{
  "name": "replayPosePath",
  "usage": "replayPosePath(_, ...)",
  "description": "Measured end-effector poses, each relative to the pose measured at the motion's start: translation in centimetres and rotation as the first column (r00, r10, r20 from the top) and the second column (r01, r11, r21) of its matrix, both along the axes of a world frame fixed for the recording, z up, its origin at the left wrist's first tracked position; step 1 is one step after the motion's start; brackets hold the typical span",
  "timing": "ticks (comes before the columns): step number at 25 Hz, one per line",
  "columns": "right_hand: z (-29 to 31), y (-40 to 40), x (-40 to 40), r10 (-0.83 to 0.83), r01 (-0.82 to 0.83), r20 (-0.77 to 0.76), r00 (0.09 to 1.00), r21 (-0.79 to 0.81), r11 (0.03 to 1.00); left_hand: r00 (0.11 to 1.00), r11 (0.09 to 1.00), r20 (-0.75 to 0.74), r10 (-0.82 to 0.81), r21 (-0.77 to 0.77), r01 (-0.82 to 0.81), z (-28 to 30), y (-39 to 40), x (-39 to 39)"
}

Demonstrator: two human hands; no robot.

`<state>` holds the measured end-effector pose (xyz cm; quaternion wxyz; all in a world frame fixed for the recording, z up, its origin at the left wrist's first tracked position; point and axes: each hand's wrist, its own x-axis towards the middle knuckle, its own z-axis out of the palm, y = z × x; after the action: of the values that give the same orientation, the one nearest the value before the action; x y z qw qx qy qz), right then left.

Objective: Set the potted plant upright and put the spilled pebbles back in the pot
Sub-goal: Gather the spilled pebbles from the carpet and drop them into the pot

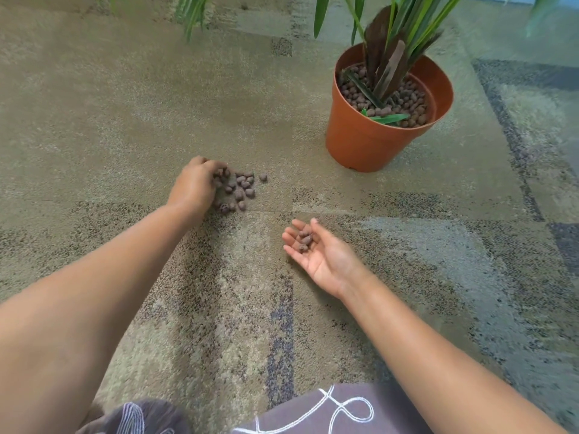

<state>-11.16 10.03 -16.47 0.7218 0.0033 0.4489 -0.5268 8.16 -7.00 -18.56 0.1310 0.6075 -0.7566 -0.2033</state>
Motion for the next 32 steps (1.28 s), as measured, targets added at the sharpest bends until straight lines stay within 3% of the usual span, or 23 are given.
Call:
replayPosePath(6, 0.1, 0.2, -0.3, -0.027, 0.027, 0.018, 0.999, -0.002, 1.000, 0.992, 0.994, -0.066, 0.104, 0.039, -0.102, 0.4, -0.6, 0.3)
replayPosePath(12, 0.5, 0.5, -0.3, -0.035, 0.035, 0.004, 0.999, 0.024, 0.999, 0.996, 0.996, 0.069, -0.061, 0.063, 0.057, 1.0, -0.6, 0.1)
replayPosePath(15, 0.7, 0.6, -0.3, -0.026, 0.026, -0.008, 1.000, 0.039, 0.999, 0.995, 0.995, 0.085, -0.049, 0.087, 0.042, 1.6, -0.9, -0.2)
replayPosePath(18, 0.8, 0.6, -0.4, -0.044, 0.043, 0.009, 0.999, 0.041, 0.998, 0.985, 0.968, -0.086, 0.150, 0.213, -0.129, 1.6, -0.5, 0.1)
replayPosePath(20, 0.8, 0.5, -0.5, -0.054, 0.053, 0.024, 0.998, 0.036, 0.998, 0.894, 0.892, -0.281, 0.348, 0.394, -0.224, 2.2, 0.3, 0.3)
replayPosePath(22, 0.8, 0.4, -0.6, -0.056, 0.055, 0.039, 0.998, 0.019, 0.998, 0.794, 0.845, -0.406, 0.452, 0.481, -0.235, 3.5, 1.1, -0.2)
replayPosePath(24, 0.8, 0.0, -0.7, -0.056, 0.055, 0.042, 0.998, 0.005, 0.998, 0.731, 0.843, -0.516, 0.447, 0.516, -0.151, 5.1, 2.6, -2.0)
replayPosePath(27, 0.8, -0.5, -0.9, -0.083, 0.084, 0.058, 0.995, -0.005, 0.996, 0.674, 0.816, -0.650, 0.352, 0.566, 0.119, 7.0, 6.8, -6.7)
replayPosePath(30, 1.1, -0.9, -1.4, -0.117, 0.119, 0.050, 0.992, -0.025, 0.993, 0.738, 0.764, -0.619, 0.267, 0.603, 0.229, 7.6, 11.1, -11.4)
replayPosePath(32, 1.4, -0.9, -1.6, -0.144, 0.145, 0.072, 0.987, -0.018, 0.989, 0.798, 0.817, -0.579, 0.165, 0.533, 0.218, 7.4, 12.3, -12.6)
